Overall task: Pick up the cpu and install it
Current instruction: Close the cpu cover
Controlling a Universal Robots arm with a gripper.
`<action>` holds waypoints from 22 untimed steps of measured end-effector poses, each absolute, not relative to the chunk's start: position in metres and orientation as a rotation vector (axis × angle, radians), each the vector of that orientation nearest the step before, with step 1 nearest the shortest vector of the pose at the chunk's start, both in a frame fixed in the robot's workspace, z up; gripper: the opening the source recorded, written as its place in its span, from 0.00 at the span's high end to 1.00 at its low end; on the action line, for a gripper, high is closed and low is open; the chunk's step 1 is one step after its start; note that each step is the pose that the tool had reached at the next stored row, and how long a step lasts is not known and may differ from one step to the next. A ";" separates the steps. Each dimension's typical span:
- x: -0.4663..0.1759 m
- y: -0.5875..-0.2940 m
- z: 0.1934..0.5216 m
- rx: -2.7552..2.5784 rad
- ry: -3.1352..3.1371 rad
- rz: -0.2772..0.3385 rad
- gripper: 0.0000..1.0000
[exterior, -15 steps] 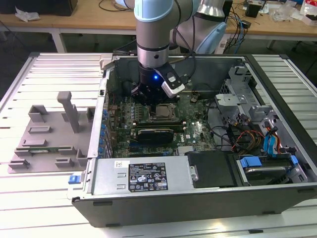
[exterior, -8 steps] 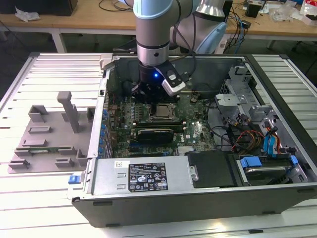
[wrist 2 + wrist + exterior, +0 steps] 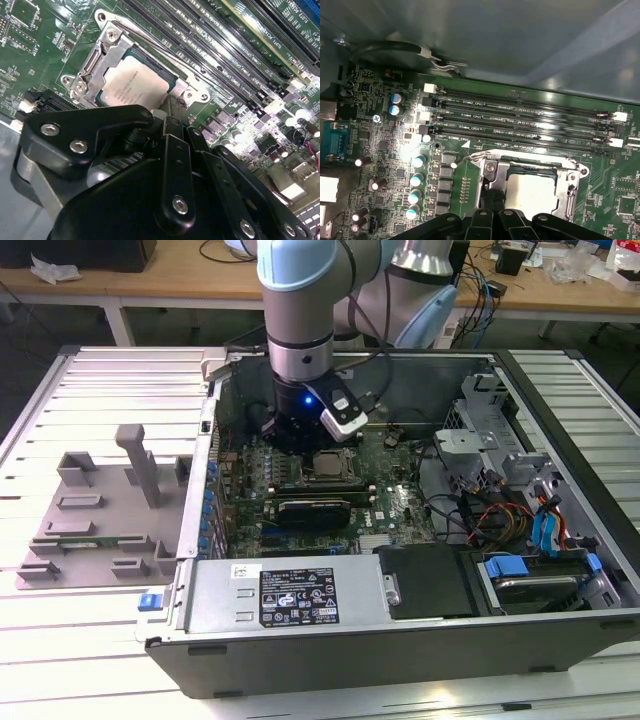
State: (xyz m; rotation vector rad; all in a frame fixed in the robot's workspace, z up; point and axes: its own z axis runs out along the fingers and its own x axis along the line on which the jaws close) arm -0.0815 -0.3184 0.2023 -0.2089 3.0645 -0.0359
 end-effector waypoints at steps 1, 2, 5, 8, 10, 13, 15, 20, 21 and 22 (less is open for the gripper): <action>-0.082 -0.319 0.202 -0.209 3.064 -0.036 0.89; -0.082 -0.319 0.202 -0.209 3.063 -0.036 0.89; -0.082 -0.321 0.202 -0.209 3.063 -0.036 0.89; -0.082 -0.321 0.207 -0.209 3.064 -0.036 0.89; -0.082 -0.321 0.216 -0.209 3.063 -0.036 0.89; -0.082 -0.321 0.226 -0.209 3.063 -0.035 0.89; -0.082 -0.321 0.236 -0.209 3.063 -0.036 0.89; -0.082 -0.321 0.255 -0.209 3.063 -0.035 0.89; -0.082 -0.321 0.255 -0.209 3.063 -0.035 0.89; -0.082 -0.321 0.255 -0.209 3.063 -0.036 0.89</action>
